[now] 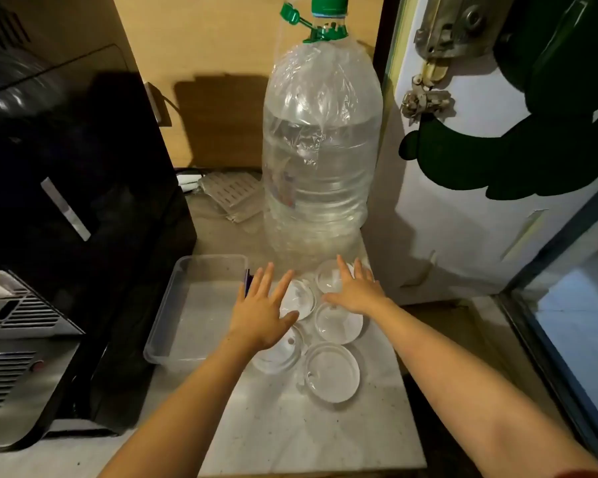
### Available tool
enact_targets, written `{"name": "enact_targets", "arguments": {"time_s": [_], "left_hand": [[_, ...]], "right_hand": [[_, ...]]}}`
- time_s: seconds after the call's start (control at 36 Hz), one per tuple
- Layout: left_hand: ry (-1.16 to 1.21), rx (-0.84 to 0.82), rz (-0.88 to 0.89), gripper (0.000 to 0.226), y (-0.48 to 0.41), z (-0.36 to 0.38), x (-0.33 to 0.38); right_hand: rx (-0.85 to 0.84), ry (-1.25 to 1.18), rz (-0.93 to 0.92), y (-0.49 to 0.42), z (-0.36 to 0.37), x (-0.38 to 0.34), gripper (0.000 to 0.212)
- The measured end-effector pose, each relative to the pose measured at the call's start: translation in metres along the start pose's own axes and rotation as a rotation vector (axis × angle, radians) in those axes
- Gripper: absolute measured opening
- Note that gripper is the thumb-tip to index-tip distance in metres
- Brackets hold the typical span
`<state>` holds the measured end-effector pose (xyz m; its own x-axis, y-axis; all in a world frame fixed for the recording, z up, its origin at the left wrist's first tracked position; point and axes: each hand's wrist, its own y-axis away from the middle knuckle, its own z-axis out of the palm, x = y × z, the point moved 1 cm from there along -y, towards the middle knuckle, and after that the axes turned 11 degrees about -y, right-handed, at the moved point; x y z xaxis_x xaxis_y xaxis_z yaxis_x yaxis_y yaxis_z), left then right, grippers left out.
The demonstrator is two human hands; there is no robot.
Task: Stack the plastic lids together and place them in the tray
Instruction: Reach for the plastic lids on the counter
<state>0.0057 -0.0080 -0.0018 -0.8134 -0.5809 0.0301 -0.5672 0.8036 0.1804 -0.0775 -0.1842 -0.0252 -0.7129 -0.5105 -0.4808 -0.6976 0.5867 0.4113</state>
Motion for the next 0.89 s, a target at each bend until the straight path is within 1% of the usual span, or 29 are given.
{"name": "enact_targets", "arguments": {"time_s": [0.22,0.33,0.47,0.56,0.67,0.89], "left_hand": [[0.018,-0.050,-0.007,0.075,-0.003,0.007,-0.004],[0.064,-0.053,0.012,0.074,-0.004,0.011,-0.005],[0.179,-0.046,0.030,0.072,-0.010,0.005,-0.005],[0.274,-0.029,0.046,0.070,-0.013,0.002,-0.005],[0.463,-0.011,0.027,0.070,-0.019,0.005,-0.007],[0.809,0.023,-0.047,0.069,-0.034,-0.004,-0.011]], "right_hand": [[-0.005,0.005,0.039,-0.030,0.002,-0.008,0.107],[0.004,0.051,0.026,-0.039,0.006,-0.012,0.108],[0.038,0.126,0.025,-0.054,0.005,-0.016,0.104],[0.056,0.128,0.026,-0.060,0.005,-0.017,0.101],[0.077,0.085,0.024,-0.061,0.003,-0.019,0.095],[0.104,-0.011,-0.050,-0.055,-0.018,-0.022,0.095]]}}
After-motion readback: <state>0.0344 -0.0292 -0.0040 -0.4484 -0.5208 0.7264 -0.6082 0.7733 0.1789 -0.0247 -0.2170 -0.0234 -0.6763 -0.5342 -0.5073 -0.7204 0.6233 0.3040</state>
